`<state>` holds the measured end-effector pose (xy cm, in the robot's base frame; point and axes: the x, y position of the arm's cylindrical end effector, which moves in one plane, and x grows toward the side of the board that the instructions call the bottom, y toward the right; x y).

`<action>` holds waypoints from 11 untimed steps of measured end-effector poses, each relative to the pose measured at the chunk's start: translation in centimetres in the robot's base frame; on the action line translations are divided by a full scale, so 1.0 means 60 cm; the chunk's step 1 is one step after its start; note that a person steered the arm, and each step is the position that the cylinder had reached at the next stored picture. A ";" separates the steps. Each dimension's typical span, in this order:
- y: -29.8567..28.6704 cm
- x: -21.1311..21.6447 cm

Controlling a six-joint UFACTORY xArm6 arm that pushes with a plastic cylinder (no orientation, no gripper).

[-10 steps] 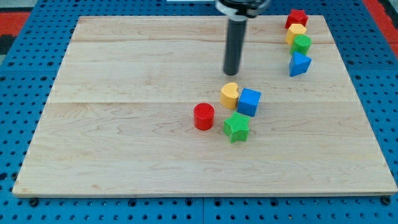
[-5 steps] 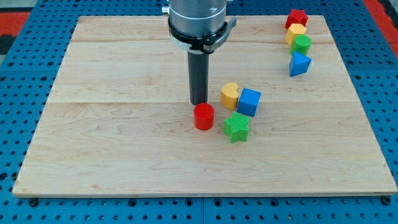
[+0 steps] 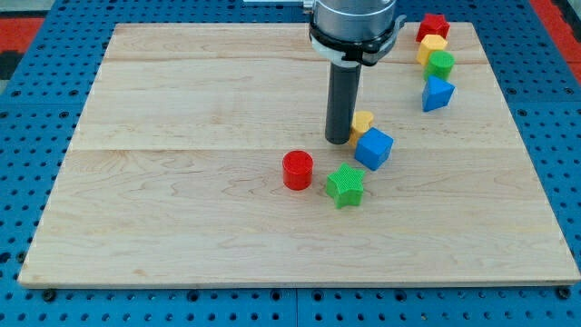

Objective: Place the yellow heart diagonally to the blue cube

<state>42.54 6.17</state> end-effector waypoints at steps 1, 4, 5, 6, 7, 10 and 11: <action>0.031 -0.002; 0.036 -0.042; 0.023 -0.061; 0.024 -0.064; 0.037 -0.062; 0.097 -0.055; 0.115 -0.043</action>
<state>39.96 13.09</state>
